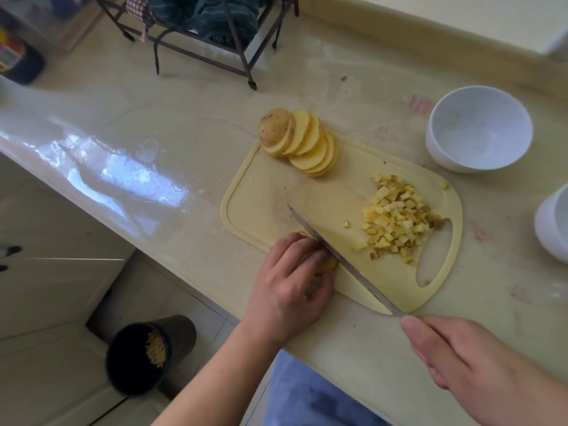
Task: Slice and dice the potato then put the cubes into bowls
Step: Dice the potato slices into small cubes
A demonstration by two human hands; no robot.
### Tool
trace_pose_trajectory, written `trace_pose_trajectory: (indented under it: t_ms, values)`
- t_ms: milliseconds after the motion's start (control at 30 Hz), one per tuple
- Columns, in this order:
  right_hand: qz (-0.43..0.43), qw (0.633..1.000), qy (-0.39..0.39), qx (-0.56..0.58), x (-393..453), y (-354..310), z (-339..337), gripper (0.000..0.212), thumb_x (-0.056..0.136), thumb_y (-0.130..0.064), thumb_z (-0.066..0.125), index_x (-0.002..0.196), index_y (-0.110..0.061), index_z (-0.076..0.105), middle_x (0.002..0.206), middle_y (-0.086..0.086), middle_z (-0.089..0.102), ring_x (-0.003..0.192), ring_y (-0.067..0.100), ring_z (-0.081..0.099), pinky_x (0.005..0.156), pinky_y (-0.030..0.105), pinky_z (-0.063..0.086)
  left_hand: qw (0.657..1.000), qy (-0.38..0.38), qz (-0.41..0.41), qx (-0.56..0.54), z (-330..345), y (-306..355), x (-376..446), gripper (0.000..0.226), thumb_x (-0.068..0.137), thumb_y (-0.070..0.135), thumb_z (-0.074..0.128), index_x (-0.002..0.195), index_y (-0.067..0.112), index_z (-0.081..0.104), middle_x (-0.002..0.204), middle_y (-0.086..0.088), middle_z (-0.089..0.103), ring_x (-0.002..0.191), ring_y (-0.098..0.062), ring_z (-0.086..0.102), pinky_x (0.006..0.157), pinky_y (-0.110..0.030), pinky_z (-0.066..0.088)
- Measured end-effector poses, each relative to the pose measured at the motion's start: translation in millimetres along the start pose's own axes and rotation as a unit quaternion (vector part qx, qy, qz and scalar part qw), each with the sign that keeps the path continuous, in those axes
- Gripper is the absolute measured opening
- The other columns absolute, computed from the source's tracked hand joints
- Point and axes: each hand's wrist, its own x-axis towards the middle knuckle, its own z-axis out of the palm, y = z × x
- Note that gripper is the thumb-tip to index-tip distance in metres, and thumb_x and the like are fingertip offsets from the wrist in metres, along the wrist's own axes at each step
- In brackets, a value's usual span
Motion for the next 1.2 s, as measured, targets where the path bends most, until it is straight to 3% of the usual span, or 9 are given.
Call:
trace_pose_trajectory:
  t_ms: [100, 367, 467, 567, 667, 800, 1200]
  values:
    - [-0.019, 1.0, 0.006, -0.005, 10, -3, 7, 0.07, 0.072, -0.086, 0.023, 0.071, -0.021, 0.047, 0.053, 0.002, 0.046, 0.049, 0.008, 0.043, 0.056, 0.036, 0.041, 1.0, 0.0, 0.002, -0.002, -1, 1, 1, 0.018, 0.084, 0.007, 0.079, 0.1, -0.002, 0.077, 0.107, -0.015, 0.072, 0.105, -0.034, 0.066, 0.091, -0.04, 0.056]
    - [-0.001, 0.999, 0.009, 0.033, 16, -8, -4, 0.062, 0.076, -0.079, 0.032, 0.06, -0.02, 0.043, 0.047, -0.006, 0.036, 0.043, 0.006, 0.031, 0.043, 0.017, 0.029, 1.0, -0.004, -0.003, 0.001, -2, 0, -2, 0.017, 0.085, 0.008, 0.079, 0.097, -0.003, 0.076, 0.103, -0.017, 0.07, 0.103, -0.035, 0.064, 0.09, -0.04, 0.055]
    - [0.027, 0.997, -0.019, 0.064, 13, -9, -8, 0.06, 0.085, -0.071, 0.031, 0.061, -0.016, 0.039, 0.048, -0.006, 0.031, 0.04, 0.006, 0.025, 0.037, 0.013, 0.025, 1.0, -0.004, -0.01, 0.01, -3, -1, -4, 0.017, 0.085, 0.011, 0.079, 0.096, -0.002, 0.077, 0.104, -0.016, 0.07, 0.103, -0.036, 0.064, 0.09, -0.042, 0.054]
    - [0.04, 0.994, -0.05, 0.087, 10, -8, -11, 0.057, 0.083, -0.061, 0.037, 0.065, -0.007, 0.039, 0.049, -0.005, 0.031, 0.038, 0.006, 0.025, 0.036, 0.011, 0.024, 1.0, 0.004, -0.015, 0.015, -3, 0, -5, 0.017, 0.085, 0.012, 0.08, 0.095, -0.001, 0.077, 0.102, -0.016, 0.07, 0.102, -0.034, 0.064, 0.09, -0.04, 0.054]
    - [0.042, 0.994, -0.055, 0.085, 5, -9, -9, 0.062, 0.079, -0.075, 0.036, 0.06, -0.016, 0.04, 0.047, -0.004, 0.032, 0.039, 0.006, 0.027, 0.038, 0.013, 0.025, 1.0, 0.004, -0.015, 0.017, -2, 1, -4, 0.016, 0.086, 0.013, 0.079, 0.094, -0.001, 0.077, 0.102, -0.016, 0.07, 0.102, -0.034, 0.064, 0.09, -0.038, 0.054]
    - [0.048, 0.995, -0.043, 0.071, 1, -2, -7, 0.081, 0.054, -0.099, 0.037, 0.059, -0.019, 0.045, 0.045, -0.003, 0.037, 0.041, 0.008, 0.032, 0.04, 0.018, 0.029, 1.0, 0.0, -0.02, 0.015, -2, 1, -3, 0.016, 0.085, 0.011, 0.08, 0.095, -0.002, 0.077, 0.104, -0.017, 0.071, 0.102, -0.035, 0.064, 0.09, -0.04, 0.054]
    - [0.027, 0.999, -0.023, 0.023, -10, 11, -10, 0.09, 0.05, -0.104, 0.028, 0.064, -0.017, 0.048, 0.045, 0.001, 0.042, 0.041, 0.007, 0.04, 0.044, 0.014, 0.031, 1.0, -0.003, -0.017, 0.009, -2, -1, -2, 0.018, 0.082, 0.009, 0.082, 0.096, -0.002, 0.078, 0.106, -0.016, 0.072, 0.102, -0.036, 0.066, 0.09, -0.04, 0.054]
